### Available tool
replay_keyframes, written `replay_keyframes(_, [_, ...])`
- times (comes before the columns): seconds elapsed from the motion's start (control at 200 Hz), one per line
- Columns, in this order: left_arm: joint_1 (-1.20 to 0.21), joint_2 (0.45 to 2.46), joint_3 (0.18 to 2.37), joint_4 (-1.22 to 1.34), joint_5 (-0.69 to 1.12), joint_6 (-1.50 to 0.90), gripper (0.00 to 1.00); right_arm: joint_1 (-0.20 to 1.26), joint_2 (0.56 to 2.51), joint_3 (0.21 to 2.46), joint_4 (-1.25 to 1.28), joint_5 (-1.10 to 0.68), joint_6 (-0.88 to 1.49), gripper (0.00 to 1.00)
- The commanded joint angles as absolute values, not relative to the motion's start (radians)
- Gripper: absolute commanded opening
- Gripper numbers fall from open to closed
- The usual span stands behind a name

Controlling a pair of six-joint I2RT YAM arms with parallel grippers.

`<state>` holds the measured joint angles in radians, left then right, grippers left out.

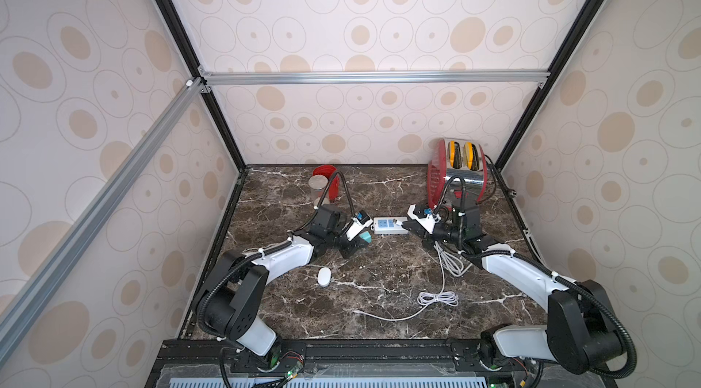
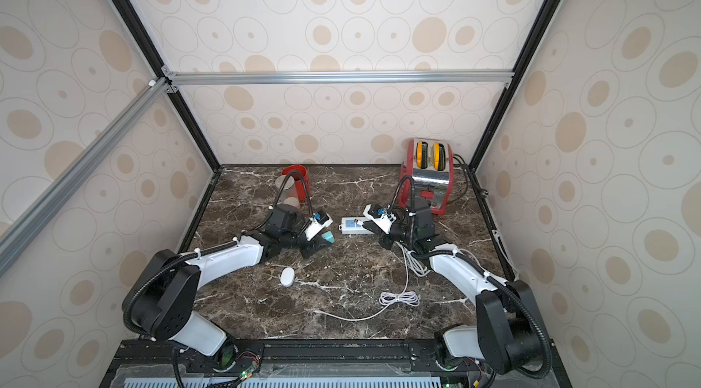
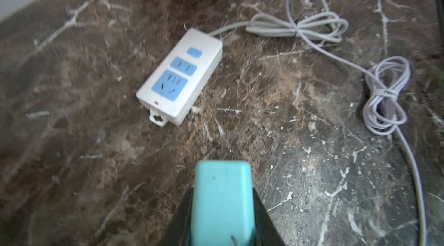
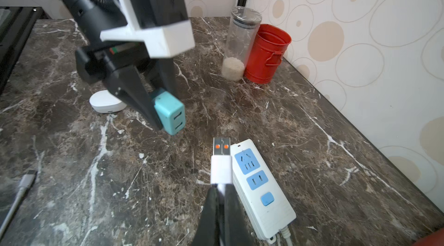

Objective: Charge the bluetooth headset
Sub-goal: Pick up the plug from the center of the board.

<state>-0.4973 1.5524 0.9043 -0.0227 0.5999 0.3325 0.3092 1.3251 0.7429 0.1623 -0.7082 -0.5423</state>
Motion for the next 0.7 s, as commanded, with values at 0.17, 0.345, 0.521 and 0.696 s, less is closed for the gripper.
replay_keyframes(0.17, [-0.481, 1.561, 1.177, -0.453, 0.873, 0.719, 0.00, 0.325, 1.260, 0.790, -0.041, -0.861, -0.627, 0.00])
replay_keyframes(0.345, [-0.480, 1.555, 1.174, -0.404, 0.942, 0.698, 0.00, 0.386, 1.225, 0.749, 0.018, -0.810, -0.647, 0.00])
replay_keyframes(0.521, [-0.480, 1.548, 1.168, -0.404, 0.997, 0.690, 0.00, 0.402, 1.221, 0.757, 0.001, -0.803, -0.659, 0.00])
replay_keyframes(0.696, [-0.480, 1.539, 1.170, -0.420, 1.006, 0.693, 0.00, 0.405, 1.241, 0.770, -0.019, -0.822, -0.660, 0.00])
